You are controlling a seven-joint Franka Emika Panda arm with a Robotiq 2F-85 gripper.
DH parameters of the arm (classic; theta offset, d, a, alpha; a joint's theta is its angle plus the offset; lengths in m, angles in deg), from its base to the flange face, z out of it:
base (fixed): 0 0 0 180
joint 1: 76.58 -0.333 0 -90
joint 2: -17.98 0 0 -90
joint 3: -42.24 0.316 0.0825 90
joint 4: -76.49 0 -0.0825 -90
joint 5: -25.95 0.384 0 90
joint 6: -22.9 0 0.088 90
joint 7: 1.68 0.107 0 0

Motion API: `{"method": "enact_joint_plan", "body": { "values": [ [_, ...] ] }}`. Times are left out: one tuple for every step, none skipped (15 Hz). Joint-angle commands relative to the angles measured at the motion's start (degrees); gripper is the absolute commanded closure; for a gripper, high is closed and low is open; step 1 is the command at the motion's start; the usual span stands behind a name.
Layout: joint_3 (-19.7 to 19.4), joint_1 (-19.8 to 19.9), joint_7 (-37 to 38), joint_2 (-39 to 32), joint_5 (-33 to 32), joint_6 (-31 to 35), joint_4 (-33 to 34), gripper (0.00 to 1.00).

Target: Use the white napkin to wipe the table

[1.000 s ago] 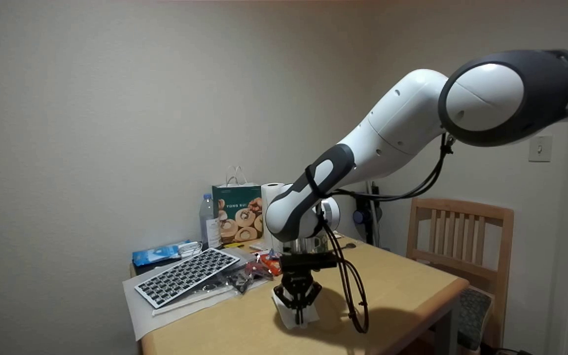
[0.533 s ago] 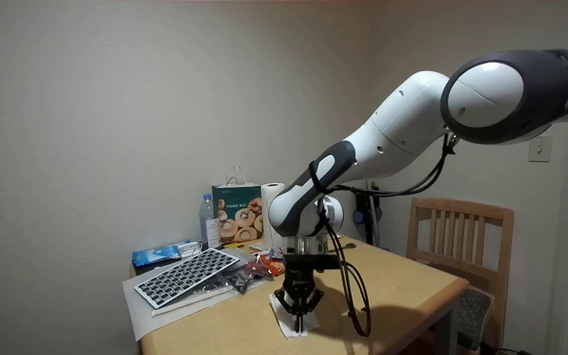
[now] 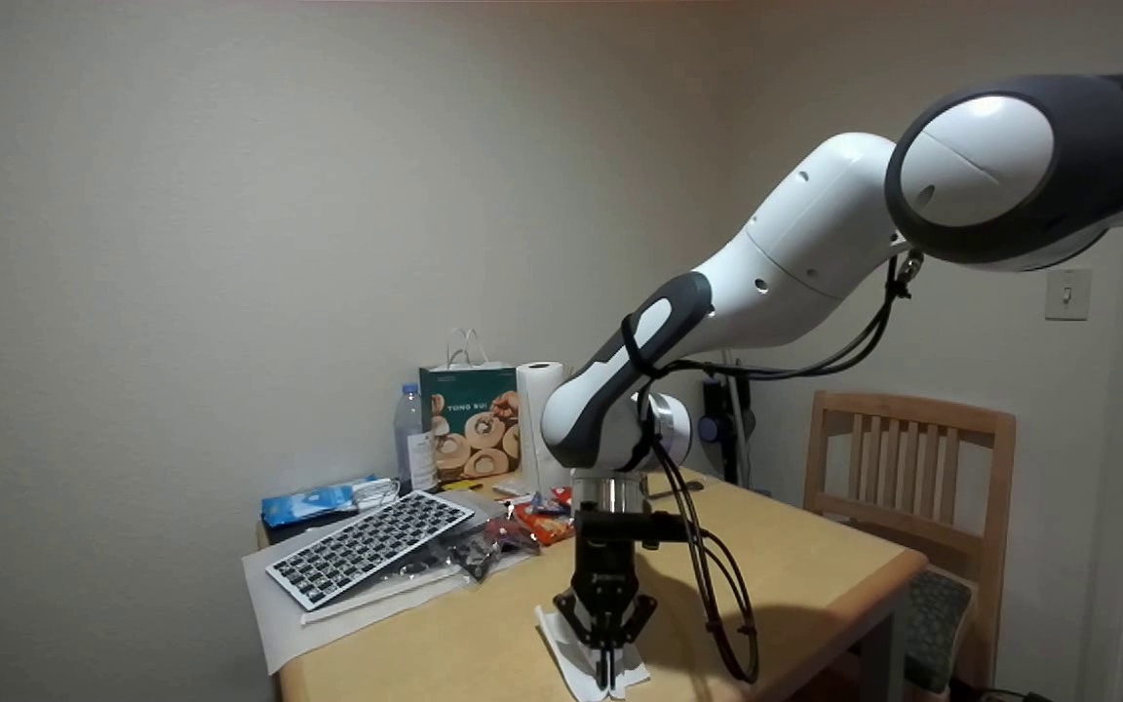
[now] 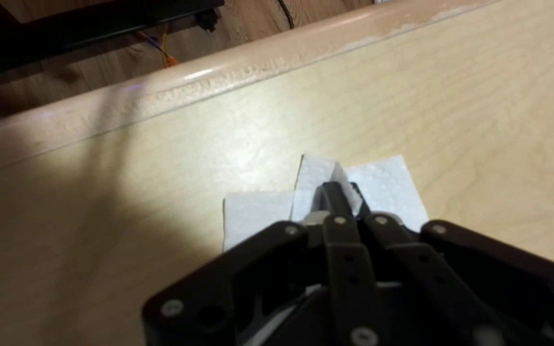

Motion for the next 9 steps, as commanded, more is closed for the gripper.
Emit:
{"method": "enact_joint_plan", "body": {
  "values": [
    [-1.65,-0.93,1.33,-0.39,0.17,-1.17,-0.21,1.0],
    [-2.29,-0.92,2.39,-0.39,0.25,-0.95,-1.1,1.0],
    [-3.58,-1.03,4.9,0.25,0.69,1.28,-3.39,1.0],
    [-4.23,-0.54,6.32,0.92,1.72,2.99,-5.31,1.0],
    [-4.53,0.49,6.68,1.81,3.39,4.38,-7.53,1.0],
    [-5.26,0.88,7.33,2.52,4.63,5.8,-9.21,1.0],
    [-5.96,1.6,7.42,3.28,6.2,7.22,-11.08,1.0],
    [-6.35,2.34,7.5,3.76,7.99,8.29,-12.37,1.0],
    [-6.91,3.01,7.4,4.18,9.65,10.1,-13.67,1.0]
  ]
}}
